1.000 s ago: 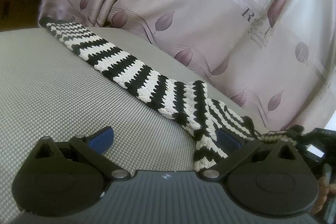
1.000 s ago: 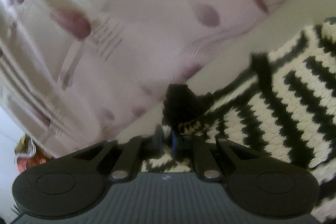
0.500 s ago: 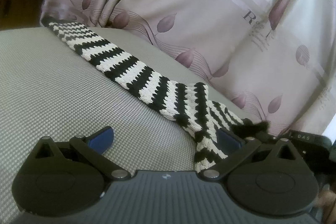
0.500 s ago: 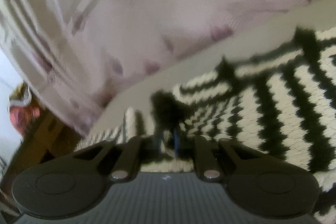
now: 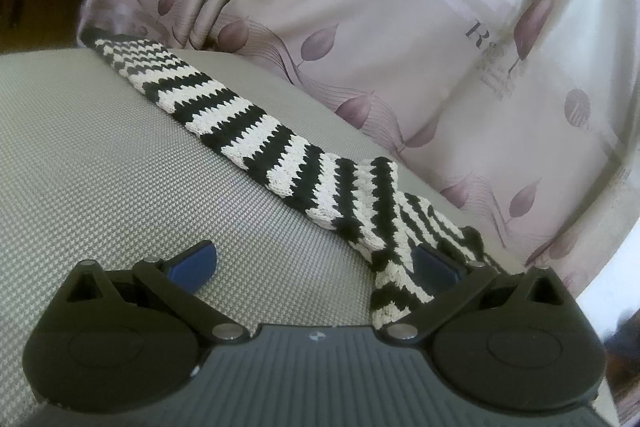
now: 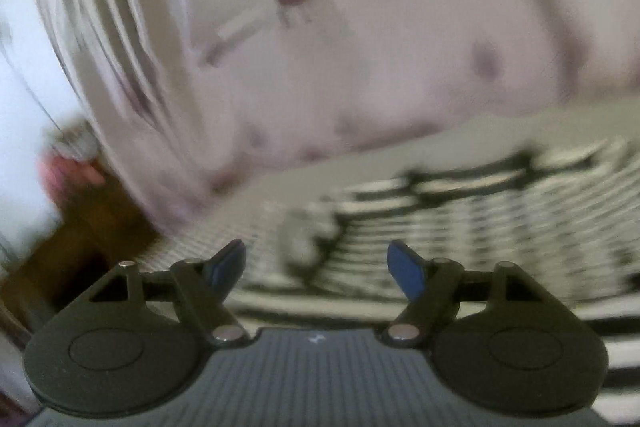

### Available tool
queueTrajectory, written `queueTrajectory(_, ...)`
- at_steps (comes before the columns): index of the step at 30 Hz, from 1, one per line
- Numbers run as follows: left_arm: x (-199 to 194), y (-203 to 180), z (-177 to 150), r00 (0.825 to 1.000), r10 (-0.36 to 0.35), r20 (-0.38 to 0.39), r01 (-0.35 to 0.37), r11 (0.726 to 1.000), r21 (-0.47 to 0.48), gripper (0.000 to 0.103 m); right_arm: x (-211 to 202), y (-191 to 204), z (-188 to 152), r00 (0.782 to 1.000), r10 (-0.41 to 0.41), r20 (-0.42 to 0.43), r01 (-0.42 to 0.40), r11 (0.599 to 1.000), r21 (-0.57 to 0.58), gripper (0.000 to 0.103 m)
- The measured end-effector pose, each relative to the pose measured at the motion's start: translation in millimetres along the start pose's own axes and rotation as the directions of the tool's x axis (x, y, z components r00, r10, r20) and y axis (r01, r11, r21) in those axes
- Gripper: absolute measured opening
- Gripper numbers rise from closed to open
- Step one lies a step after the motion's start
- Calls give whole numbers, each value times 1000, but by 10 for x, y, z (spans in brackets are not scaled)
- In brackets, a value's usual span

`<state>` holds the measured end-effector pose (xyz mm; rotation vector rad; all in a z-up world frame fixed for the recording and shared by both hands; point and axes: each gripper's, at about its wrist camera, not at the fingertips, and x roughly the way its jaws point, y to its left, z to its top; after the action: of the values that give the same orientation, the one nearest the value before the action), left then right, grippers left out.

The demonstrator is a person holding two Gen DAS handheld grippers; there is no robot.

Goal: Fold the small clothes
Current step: 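Grasp the other sleeve cuff with the left tool, fold it across the body, release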

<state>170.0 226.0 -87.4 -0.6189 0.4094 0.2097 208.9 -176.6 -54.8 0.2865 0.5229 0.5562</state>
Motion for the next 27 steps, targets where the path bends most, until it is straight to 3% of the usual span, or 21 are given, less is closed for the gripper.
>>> queueTrajectory(1, -6, 23, 23, 1000, -12, -7, 12, 1000, -16, 102, -130, -16, -63, 996, -92, 3, 92, 993, -77, 80)
queueTrajectory(3, -27, 98, 100, 999, -39, -10, 39, 998, -49, 99, -282, -83, -187, 967, -255, 11, 252, 947, -199, 80)
queueTrajectory(6, -80, 261, 308, 1000, -13, 25, 15, 997, -79, 97, -349, -268, -352, 925, -380, -18, 362, 893, -268, 80)
queueTrajectory(12, -117, 811, 1030, 986, 126, 106, -112, 986, -122, 93, -301, -387, -570, 918, -394, -55, 370, 897, -243, 80)
queueTrajectory(15, 1, 1234, 1476, 975, 197, 100, -179, 970, -167, 87, -266, -332, -600, 922, -383, -53, 355, 893, -275, 80)
queueTrajectory(18, 196, 1658, 1808, 976, 212, 38, -197, 950, -242, 87, -251, -360, -609, 927, -371, -64, 341, 900, -271, 80)
queueTrajectory(22, 475, 2105, 1979, 980, 193, -48, -197, 911, -362, 90, -295, -417, -599, 929, -365, -58, 343, 911, -227, 80)
queueTrajectory(27, 804, 2198, 2001, 978, 174, -111, -201, 929, -312, 88, -315, -453, -591, 928, -368, -49, 353, 916, -193, 80)
